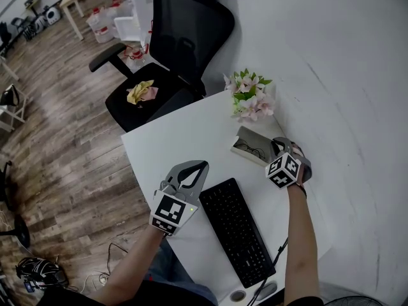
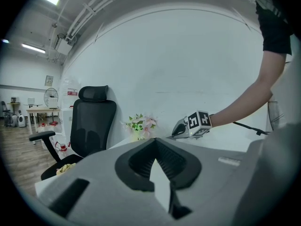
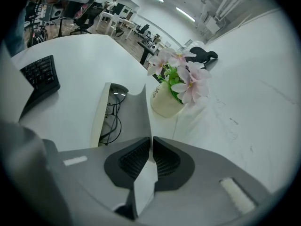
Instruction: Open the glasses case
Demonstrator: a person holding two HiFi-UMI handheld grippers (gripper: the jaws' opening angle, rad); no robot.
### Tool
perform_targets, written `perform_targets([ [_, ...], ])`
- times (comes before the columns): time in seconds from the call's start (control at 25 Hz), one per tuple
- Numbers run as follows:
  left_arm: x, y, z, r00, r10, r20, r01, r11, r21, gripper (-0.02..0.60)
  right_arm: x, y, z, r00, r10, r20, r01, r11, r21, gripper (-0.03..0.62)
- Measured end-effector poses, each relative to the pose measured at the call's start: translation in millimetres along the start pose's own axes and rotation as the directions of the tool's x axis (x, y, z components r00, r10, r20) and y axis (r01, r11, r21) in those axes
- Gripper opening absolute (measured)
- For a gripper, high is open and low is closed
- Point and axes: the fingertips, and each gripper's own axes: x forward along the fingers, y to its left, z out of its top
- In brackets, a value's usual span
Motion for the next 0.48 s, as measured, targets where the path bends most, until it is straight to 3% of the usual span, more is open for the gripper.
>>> perform_targets([
  [0.48,-2,1,-1,1.0,0.012,-0.007,-0.012,1.0,0.008,0.008,12,-11,-4,1.0,-0.01,0.003,0.01,0.998,0.06,0.031],
])
